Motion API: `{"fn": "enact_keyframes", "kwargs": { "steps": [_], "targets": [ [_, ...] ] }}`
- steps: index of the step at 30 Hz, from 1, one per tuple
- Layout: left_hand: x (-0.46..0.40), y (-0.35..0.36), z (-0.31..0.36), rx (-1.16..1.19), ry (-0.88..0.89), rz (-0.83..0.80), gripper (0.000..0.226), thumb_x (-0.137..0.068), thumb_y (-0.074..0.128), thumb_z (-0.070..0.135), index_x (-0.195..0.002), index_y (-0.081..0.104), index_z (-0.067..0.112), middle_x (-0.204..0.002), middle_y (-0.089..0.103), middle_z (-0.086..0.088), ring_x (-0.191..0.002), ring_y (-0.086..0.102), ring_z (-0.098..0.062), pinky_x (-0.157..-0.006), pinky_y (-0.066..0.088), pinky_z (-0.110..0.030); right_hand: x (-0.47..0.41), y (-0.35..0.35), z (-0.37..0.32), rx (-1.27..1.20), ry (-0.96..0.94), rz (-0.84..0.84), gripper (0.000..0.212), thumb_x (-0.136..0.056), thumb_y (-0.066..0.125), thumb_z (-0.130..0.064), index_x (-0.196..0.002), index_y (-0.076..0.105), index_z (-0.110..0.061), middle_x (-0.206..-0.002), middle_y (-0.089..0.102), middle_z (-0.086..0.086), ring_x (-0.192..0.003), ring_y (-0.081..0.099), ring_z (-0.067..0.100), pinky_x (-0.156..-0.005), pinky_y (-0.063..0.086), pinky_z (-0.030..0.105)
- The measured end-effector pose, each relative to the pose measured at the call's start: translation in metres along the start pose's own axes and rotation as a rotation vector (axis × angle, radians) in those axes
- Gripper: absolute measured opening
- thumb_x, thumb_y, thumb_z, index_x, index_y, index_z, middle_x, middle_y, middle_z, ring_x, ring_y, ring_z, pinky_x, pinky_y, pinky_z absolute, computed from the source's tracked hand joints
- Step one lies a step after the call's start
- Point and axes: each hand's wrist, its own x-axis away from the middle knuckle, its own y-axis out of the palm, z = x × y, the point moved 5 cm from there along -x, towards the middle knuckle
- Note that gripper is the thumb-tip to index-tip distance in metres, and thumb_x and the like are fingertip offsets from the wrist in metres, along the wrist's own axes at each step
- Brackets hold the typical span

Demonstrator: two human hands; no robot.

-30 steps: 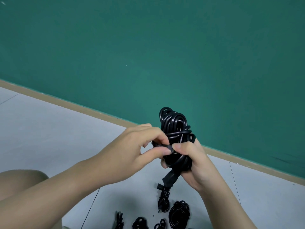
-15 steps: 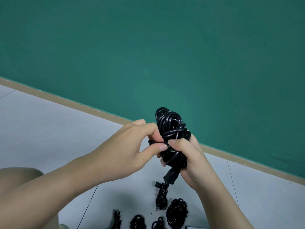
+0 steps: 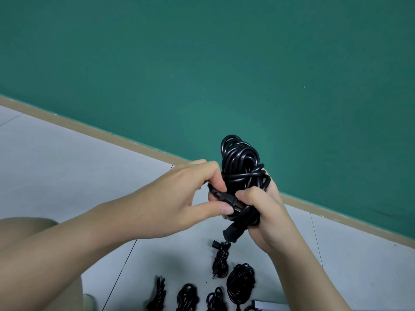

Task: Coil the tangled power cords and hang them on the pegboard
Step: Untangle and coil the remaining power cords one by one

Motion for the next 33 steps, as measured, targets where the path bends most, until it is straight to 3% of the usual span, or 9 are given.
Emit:
{"fn": "enact_keyframes", "kwargs": {
  "steps": [6, 9, 14, 18, 20, 22, 26, 30, 33],
  "targets": [
    [-0.001, 0.004, 0.003, 0.085, -0.010, 0.105, 0.022, -0.091, 0.075, 0.038, -0.087, 0.061, 0.021, -0.078, 0.064, 0.011, -0.079, 0.054, -0.007, -0.073, 0.036, -0.011, 0.001, 0.000, 0.000, 0.033, -0.003, 0.037, 0.051, -0.070, 0.060, -0.023, -0.109, 0.049, 0.008, -0.083, 0.063, 0.021, -0.073, 0.054, 0.034, -0.058, 0.043, 0.036],
    [0.000, 0.005, 0.005, 0.196, -0.091, 0.210, 0.020, -0.087, 0.076, 0.037, -0.084, 0.059, 0.027, -0.080, 0.068, 0.006, -0.077, 0.057, -0.010, -0.073, 0.036, -0.009, 0.001, -0.002, 0.000, 0.069, -0.006, 0.130, 0.059, -0.071, 0.063, -0.033, -0.113, 0.051, 0.007, -0.085, 0.061, 0.030, -0.068, 0.051, 0.034, -0.058, 0.041, 0.040],
    [0.003, 0.008, 0.015, 0.221, -0.145, 0.263, 0.020, -0.087, 0.079, 0.028, -0.081, 0.060, 0.022, -0.076, 0.067, 0.005, -0.074, 0.056, -0.005, -0.074, 0.039, -0.010, 0.005, -0.002, -0.001, 0.044, -0.035, 0.122, 0.059, -0.076, 0.064, -0.035, -0.113, 0.048, 0.008, -0.083, 0.068, 0.017, -0.066, 0.052, 0.030, -0.056, 0.042, 0.036],
    [0.006, 0.011, 0.014, 0.271, -0.197, 0.287, 0.022, -0.084, 0.079, 0.036, -0.079, 0.061, 0.023, -0.070, 0.062, 0.015, -0.070, 0.053, -0.003, -0.069, 0.039, -0.011, 0.010, -0.001, -0.006, 0.052, -0.036, 0.042, 0.061, -0.073, 0.071, -0.034, -0.114, 0.048, 0.006, -0.086, 0.068, 0.012, -0.069, 0.060, 0.024, -0.057, 0.046, 0.035],
    [0.009, 0.013, 0.010, 0.268, -0.233, 0.298, 0.031, -0.074, 0.079, 0.055, -0.077, 0.064, 0.028, -0.068, 0.055, 0.014, -0.070, 0.049, -0.010, -0.066, 0.038, -0.016, 0.011, 0.000, -0.007, 0.045, -0.026, 0.009, 0.058, -0.067, 0.072, -0.029, -0.110, 0.049, 0.001, -0.081, 0.065, 0.006, -0.064, 0.058, 0.020, -0.056, 0.046, 0.034],
    [0.010, 0.009, 0.008, 0.253, -0.235, 0.332, 0.037, -0.065, 0.081, 0.065, -0.075, 0.070, 0.031, -0.073, 0.061, 0.011, -0.076, 0.050, -0.013, -0.069, 0.040, -0.021, 0.010, -0.003, -0.006, 0.021, -0.011, 0.005, 0.059, -0.067, 0.071, -0.027, -0.113, 0.048, 0.003, -0.084, 0.063, 0.009, -0.065, 0.057, 0.022, -0.057, 0.046, 0.036],
    [0.003, -0.003, 0.005, 0.201, -0.196, 0.354, 0.026, -0.059, 0.083, 0.055, -0.067, 0.076, 0.031, -0.085, 0.057, 0.007, -0.083, 0.051, -0.009, -0.074, 0.037, -0.014, 0.007, -0.005, 0.004, -0.035, 0.016, 0.044, 0.061, -0.069, 0.070, -0.026, -0.117, 0.048, 0.004, -0.094, 0.062, 0.020, -0.072, 0.056, 0.030, -0.060, 0.048, 0.040],
    [0.001, 0.003, -0.003, 0.233, -0.203, 0.291, 0.038, -0.061, 0.087, 0.063, -0.070, 0.071, 0.029, -0.084, 0.058, 0.009, -0.081, 0.051, -0.007, -0.073, 0.038, -0.015, 0.006, -0.001, 0.009, -0.168, 0.040, 0.013, 0.069, -0.068, 0.069, -0.023, -0.123, 0.047, 0.012, -0.096, 0.064, 0.021, -0.075, 0.057, 0.029, -0.060, 0.049, 0.039],
    [0.002, 0.007, -0.008, 0.228, -0.206, 0.383, 0.038, -0.067, 0.078, 0.065, -0.081, 0.065, 0.032, -0.086, 0.059, 0.010, -0.080, 0.051, -0.011, -0.070, 0.041, -0.018, 0.003, 0.000, 0.010, -0.238, 0.043, 0.004, 0.082, -0.058, 0.084, -0.028, -0.122, 0.051, 0.012, -0.097, 0.064, 0.022, -0.073, 0.057, 0.028, -0.059, 0.049, 0.037]
  ]
}}
